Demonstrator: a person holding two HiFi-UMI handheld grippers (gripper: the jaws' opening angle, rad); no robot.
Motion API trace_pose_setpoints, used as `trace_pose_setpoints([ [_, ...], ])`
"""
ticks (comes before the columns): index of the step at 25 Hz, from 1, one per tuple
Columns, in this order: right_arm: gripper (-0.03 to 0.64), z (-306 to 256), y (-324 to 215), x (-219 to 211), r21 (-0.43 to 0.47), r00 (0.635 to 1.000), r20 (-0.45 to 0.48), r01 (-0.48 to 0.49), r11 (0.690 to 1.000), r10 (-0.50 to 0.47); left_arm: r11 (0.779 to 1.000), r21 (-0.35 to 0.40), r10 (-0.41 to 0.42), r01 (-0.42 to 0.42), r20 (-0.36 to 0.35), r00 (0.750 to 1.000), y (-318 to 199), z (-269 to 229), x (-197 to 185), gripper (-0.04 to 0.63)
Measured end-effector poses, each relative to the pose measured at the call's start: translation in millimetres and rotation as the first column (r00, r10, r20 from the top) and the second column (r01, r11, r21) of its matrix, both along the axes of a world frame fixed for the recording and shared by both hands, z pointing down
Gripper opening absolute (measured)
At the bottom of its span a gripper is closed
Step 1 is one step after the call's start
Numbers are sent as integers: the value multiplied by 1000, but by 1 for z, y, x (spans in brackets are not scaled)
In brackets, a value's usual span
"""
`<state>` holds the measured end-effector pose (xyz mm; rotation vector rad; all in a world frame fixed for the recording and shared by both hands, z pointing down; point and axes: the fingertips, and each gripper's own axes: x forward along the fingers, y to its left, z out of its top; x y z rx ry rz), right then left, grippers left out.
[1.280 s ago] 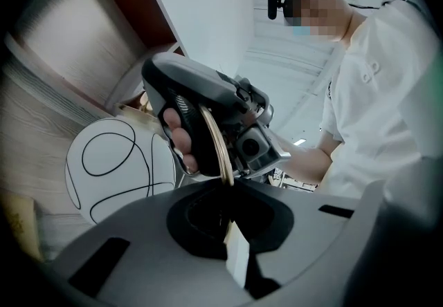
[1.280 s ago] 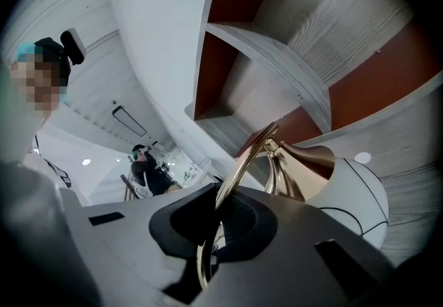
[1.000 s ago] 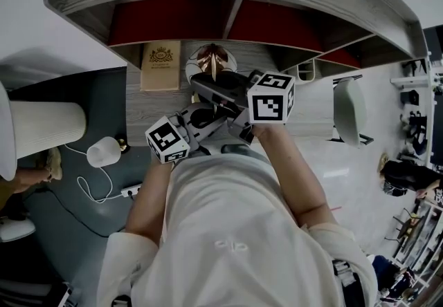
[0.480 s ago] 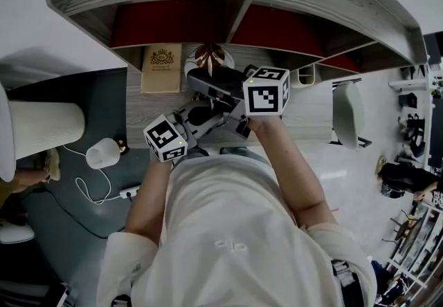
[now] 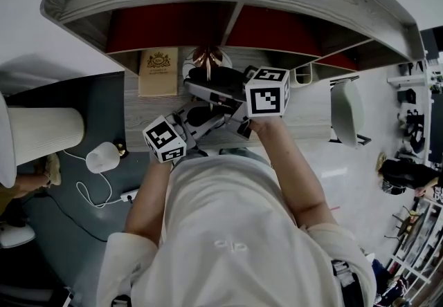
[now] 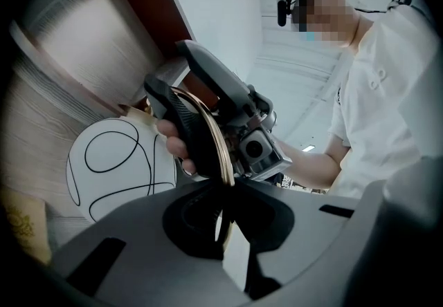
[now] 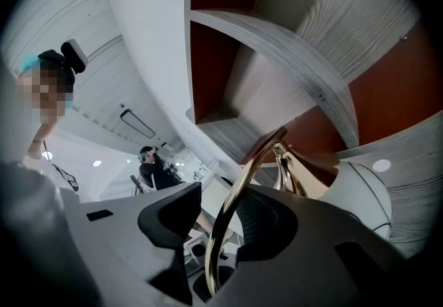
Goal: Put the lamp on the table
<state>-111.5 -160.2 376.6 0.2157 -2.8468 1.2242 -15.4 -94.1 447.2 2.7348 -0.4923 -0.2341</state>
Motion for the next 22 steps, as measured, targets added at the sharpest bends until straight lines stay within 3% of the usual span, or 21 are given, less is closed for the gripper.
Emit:
trace_pose_setpoints([
  [4,184,4,-4,8,-3,1000,-15,-21,1000,21,1000,-14,-15,14,-9,1000,-1,3,-4,22],
  [10,190,13,-1,28,-5,998,-33,-50,999,50,999,-27,-46,46,12,999,-2,8,-9,111],
  [19,186,14,5,62,8,993,-5,-117,993,117,996,-30,-89,90,22,996,0,7,-19,133],
  [22,156,12,5,78,36,987,8,-158,987,158,991,-31,-127,128,24,992,-2,5,-21,134],
])
